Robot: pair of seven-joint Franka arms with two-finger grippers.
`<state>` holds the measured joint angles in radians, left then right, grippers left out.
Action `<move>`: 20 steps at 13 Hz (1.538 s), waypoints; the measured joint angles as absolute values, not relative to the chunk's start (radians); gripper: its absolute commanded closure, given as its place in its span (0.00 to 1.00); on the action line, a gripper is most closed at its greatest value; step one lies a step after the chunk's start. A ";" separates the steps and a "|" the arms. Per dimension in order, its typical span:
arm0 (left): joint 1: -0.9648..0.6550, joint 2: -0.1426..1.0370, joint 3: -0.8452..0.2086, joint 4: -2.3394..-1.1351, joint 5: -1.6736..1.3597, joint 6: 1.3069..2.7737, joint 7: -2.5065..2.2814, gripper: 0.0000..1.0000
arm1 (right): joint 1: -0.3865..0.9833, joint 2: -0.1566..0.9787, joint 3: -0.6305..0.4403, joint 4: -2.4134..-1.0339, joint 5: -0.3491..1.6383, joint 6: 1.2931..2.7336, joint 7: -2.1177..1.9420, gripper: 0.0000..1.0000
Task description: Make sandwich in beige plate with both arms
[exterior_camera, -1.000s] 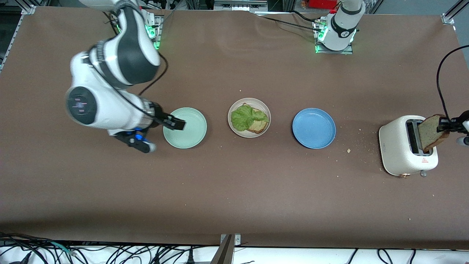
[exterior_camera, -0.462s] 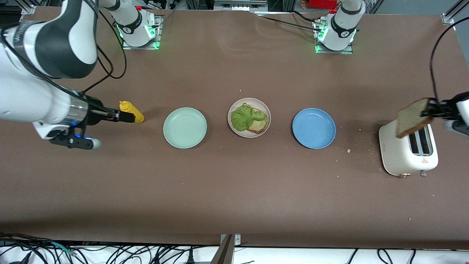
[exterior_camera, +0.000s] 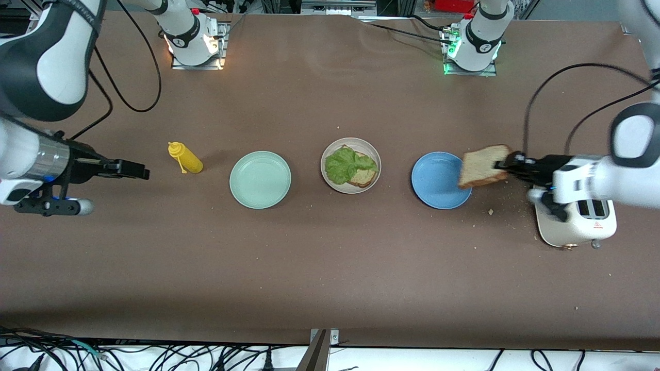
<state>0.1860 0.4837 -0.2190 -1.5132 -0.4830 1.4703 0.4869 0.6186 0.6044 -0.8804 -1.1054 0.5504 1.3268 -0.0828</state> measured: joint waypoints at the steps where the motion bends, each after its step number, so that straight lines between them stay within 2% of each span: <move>1: 0.146 0.519 -0.220 -1.513 -0.544 1.474 0.486 1.00 | 0.570 0.603 -0.819 -1.091 0.507 1.330 -0.095 0.00; 2: 0.113 0.555 -0.220 -1.513 -0.604 1.477 0.486 1.00 | 0.508 0.601 -0.726 -1.069 0.448 1.331 -0.097 0.00; 5: 0.067 0.672 -0.220 -1.512 -0.809 1.480 0.493 1.00 | 0.291 0.578 -0.354 -1.020 0.222 1.385 -0.088 0.01; 8: -0.003 0.754 -0.222 -1.511 -0.934 1.525 0.536 1.00 | 0.088 0.526 -0.022 -1.020 0.047 1.401 0.000 0.01; 10: -0.058 0.799 -0.222 -1.513 -0.998 1.552 0.604 1.00 | 0.013 0.472 0.068 -1.089 0.007 1.443 0.011 0.01; 13: -0.096 0.892 -0.221 -1.516 -1.075 1.592 0.758 1.00 | -0.006 0.307 0.083 -1.377 0.004 1.654 0.011 0.01; 14: -0.100 0.917 -0.221 -1.517 -1.084 1.605 0.787 0.28 | -0.006 0.249 0.085 -1.467 0.003 1.702 0.013 0.01; 15: -0.101 0.932 -0.221 -1.517 -1.085 1.615 0.801 0.00 | -0.006 0.205 0.085 -1.525 0.002 1.723 0.017 0.01; 17: -0.101 0.942 -0.220 -1.516 -1.085 1.640 0.816 0.00 | -0.009 0.153 0.085 -1.574 0.002 1.721 0.058 0.01; 20: -0.101 0.936 -0.217 -1.513 -1.058 1.693 0.820 0.00 | -0.013 0.149 0.084 -1.593 0.002 1.715 0.110 0.01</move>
